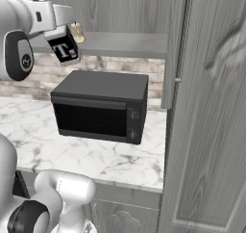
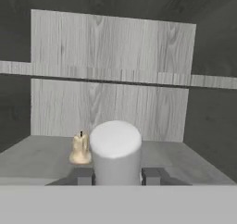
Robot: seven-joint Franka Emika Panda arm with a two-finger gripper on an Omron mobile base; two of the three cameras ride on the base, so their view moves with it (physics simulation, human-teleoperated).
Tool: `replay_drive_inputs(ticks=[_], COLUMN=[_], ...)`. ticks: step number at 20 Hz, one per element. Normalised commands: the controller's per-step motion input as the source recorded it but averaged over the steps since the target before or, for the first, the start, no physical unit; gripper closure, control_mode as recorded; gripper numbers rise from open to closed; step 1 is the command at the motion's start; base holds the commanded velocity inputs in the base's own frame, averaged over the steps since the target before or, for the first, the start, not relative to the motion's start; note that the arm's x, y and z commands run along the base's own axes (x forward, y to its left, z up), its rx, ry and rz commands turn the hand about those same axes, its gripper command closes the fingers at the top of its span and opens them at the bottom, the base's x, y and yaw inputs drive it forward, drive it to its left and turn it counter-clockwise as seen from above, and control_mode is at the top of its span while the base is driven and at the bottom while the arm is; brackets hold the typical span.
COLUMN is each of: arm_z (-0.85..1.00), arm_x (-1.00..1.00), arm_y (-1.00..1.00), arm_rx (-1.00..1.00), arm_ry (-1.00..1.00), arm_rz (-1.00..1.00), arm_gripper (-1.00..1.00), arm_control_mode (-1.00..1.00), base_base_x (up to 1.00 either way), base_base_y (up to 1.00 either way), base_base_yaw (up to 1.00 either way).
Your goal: Get the candle and the liquor from the cabinet and move them to the dining counter.
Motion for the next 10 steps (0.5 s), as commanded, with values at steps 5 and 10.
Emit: replay_drive_inputs(ticks=[5,10], arm_z=[-0.34,-0.32], arm_x=[-0.62,-0.40], arm_y=[0.00,0.00], arm_rx=[0.00,0.00], arm_ry=[0.15,0.22], arm_rz=[0.00,0.00], arm_gripper=[1.00,1.00], arm_control_mode=[-1.00,-1.00], base_base_x=[0.00,0.00], base_base_y=[0.00,0.00], base_base_yaw=[0.00,0.00])
